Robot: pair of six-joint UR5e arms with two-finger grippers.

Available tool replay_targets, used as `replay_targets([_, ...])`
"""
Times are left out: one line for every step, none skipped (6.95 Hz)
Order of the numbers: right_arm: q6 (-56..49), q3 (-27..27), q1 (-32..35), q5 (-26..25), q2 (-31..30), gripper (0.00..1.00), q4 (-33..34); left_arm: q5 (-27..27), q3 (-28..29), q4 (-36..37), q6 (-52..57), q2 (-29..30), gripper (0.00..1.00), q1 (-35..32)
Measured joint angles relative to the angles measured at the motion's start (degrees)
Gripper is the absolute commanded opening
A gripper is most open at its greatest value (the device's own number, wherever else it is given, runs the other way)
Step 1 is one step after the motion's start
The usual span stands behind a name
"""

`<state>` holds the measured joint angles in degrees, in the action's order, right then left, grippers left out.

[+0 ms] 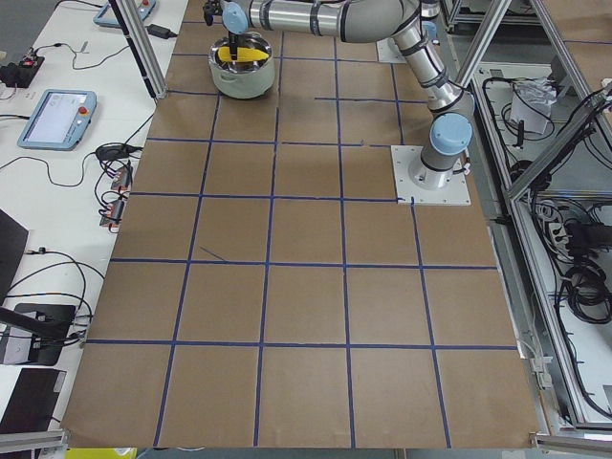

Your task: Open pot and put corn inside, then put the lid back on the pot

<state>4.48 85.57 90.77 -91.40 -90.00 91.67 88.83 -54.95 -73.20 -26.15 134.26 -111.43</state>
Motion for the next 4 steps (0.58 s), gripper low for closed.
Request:
replay_targets([0.00,0.02,-0.04,0.00,0.00,0.29,0.00,-0.01,-0.41,-0.20,0.27,-0.38,1.00,0.07])
replay_targets([0.00,0.06,-0.01,0.00,-0.02,0.29,0.00,0.01,-0.77,-0.55,0.51,-1.06,1.00,0.46])
replay_targets([0.00,0.12,0.05,-0.02,-0.04,0.29,0.00,0.04,-1.60,-1.20,1.21,-2.29,1.00,1.35])
replay_targets([0.00,0.12,0.08,-0.06,-0.01,0.29,0.15,0.09,-3.78,-1.88,3.50,-4.57,1.00,2.86])
